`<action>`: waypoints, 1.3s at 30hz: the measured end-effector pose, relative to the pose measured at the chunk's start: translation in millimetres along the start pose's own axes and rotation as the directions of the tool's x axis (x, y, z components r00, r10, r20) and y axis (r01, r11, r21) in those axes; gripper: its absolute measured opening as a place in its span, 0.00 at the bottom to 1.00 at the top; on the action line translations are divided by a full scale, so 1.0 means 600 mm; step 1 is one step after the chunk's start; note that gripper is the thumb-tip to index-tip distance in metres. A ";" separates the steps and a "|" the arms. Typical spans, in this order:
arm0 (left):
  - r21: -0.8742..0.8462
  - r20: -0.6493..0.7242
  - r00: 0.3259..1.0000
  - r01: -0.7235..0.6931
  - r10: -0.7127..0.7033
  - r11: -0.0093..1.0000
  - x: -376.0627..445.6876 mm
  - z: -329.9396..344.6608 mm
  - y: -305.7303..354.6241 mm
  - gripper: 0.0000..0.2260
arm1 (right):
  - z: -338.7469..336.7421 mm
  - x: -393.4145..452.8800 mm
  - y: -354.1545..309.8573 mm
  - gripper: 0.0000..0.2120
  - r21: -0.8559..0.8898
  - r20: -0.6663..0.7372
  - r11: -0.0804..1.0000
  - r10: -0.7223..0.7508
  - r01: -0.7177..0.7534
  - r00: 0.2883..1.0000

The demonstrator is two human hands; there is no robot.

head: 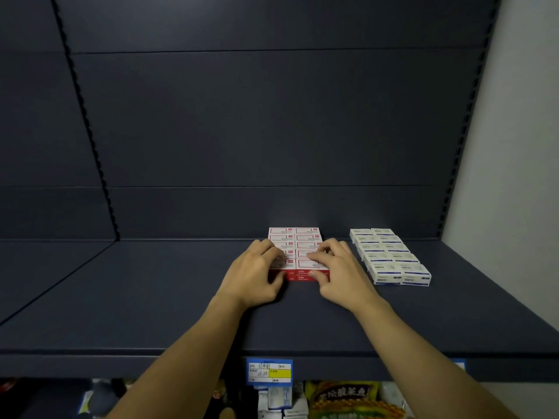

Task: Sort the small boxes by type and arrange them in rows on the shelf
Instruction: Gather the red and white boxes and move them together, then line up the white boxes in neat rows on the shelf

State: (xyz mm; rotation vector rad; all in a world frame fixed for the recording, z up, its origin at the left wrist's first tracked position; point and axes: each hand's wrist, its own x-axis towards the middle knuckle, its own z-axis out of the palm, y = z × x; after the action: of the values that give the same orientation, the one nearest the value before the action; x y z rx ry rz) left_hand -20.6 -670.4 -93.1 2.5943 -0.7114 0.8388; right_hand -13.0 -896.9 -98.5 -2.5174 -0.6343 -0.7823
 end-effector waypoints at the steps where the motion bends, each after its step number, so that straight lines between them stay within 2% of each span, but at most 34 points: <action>1: 0.001 0.003 1.000 0.000 0.000 1.000 0.001 0.000 0.000 0.18 | 0.000 0.000 0.000 0.18 -0.002 0.000 1.000 0.006 -0.006 1.000; 11: 0.079 0.055 0.998 -0.019 0.014 0.997 0.006 -0.004 0.002 0.21 | -0.006 0.000 -0.017 0.23 -0.058 -0.004 0.998 0.036 -0.036 0.999; 16: 0.213 0.118 0.993 -0.036 0.011 0.976 0.004 -0.021 0.014 0.22 | -0.038 -0.004 -0.023 0.28 -0.093 0.108 0.992 0.095 -0.085 0.990; 20: 0.301 0.197 0.980 -0.085 0.025 0.950 0.024 -0.041 0.045 0.24 | -0.096 0.001 -0.013 0.28 -0.075 0.137 0.985 0.165 -0.156 0.977; 25: 0.262 0.238 0.971 -0.027 -0.037 0.965 0.077 -0.060 0.109 0.22 | -0.176 -0.006 0.013 0.27 -0.260 0.158 0.940 0.266 -0.220 0.951; 29: 0.215 0.243 0.970 -0.027 -0.027 0.976 0.099 -0.057 0.161 0.18 | -0.217 -0.024 0.030 0.27 -0.385 0.171 0.876 0.376 -0.289 0.911; 35: 0.103 0.240 0.970 0.026 -0.050 0.994 0.119 -0.026 0.179 0.15 | -0.245 -0.053 0.057 0.23 -0.423 0.111 0.829 0.449 -0.367 0.886; 39: 0.062 0.208 0.978 0.006 -0.019 0.998 0.126 0.001 0.192 0.16 | -0.260 -0.056 0.085 0.23 -0.437 0.077 0.799 0.492 -0.414 0.867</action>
State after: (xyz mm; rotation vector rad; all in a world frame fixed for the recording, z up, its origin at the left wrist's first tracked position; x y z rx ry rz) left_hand -30.1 -792.4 -30.5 2.7666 -0.7348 0.5983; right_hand -74.8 -1028.3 -15.1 -2.9722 0.1225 -0.5369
